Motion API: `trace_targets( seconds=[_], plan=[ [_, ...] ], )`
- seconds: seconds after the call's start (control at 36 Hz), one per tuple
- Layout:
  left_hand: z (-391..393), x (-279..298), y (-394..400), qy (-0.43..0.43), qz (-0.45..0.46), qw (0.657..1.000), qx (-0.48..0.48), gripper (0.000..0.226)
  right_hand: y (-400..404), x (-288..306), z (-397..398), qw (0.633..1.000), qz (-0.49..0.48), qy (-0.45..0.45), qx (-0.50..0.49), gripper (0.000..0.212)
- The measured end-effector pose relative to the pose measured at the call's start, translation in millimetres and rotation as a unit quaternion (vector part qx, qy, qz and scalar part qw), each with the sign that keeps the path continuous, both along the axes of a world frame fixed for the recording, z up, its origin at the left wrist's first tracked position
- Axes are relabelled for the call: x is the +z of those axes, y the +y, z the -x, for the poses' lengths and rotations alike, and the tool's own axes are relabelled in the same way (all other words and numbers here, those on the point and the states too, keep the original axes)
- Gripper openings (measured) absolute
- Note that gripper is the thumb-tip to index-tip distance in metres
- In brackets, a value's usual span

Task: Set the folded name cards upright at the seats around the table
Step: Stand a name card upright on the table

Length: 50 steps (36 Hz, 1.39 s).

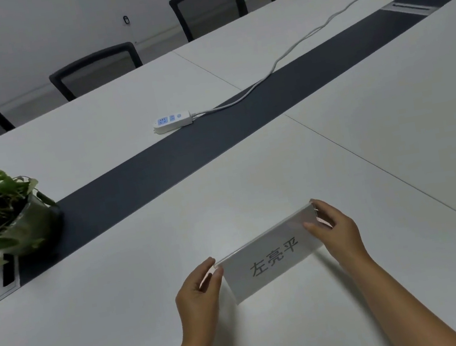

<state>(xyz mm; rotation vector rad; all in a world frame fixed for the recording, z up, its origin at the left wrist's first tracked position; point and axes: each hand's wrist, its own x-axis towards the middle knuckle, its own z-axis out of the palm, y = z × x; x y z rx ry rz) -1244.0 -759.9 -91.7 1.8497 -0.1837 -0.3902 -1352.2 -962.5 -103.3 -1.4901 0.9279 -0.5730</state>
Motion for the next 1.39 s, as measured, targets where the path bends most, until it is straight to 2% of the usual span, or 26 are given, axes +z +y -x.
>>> trace_targets(
  seconds=[0.22,0.92,1.06,1.19,1.28,1.39],
  plan=[
    [-3.7,-5.1,1.7,-0.030,-0.020,0.999,-0.011,0.019,1.2,-0.3,-2.9,1.000,0.001,-0.004,-0.031,0.041],
    [0.6,-1.2,-6.4,-0.048,-0.040,0.998,-0.009,0.020,-6.0,3.4,-11.6,0.999,-0.002,0.008,-0.038,0.043],
    [1.5,-0.8,-5.1,-0.055,-0.068,0.996,-0.034,0.028,-4.0,3.6,-8.8,0.999,0.016,0.026,-0.033,0.041],
    [1.8,9.5,6.5,-0.149,-0.124,0.976,-0.100,0.045,2.6,9.2,0.1,0.995,0.047,0.078,-0.033,0.043],
    [5.5,27.4,29.6,-0.236,-0.125,0.956,-0.122,0.044,15.3,15.5,6.1,0.986,0.104,0.115,-0.060,0.046],
    [24.3,47.0,90.6,-0.343,-0.076,0.932,-0.093,0.039,67.7,30.9,5.8,0.983,0.165,0.071,-0.043,0.039]
  ],
)
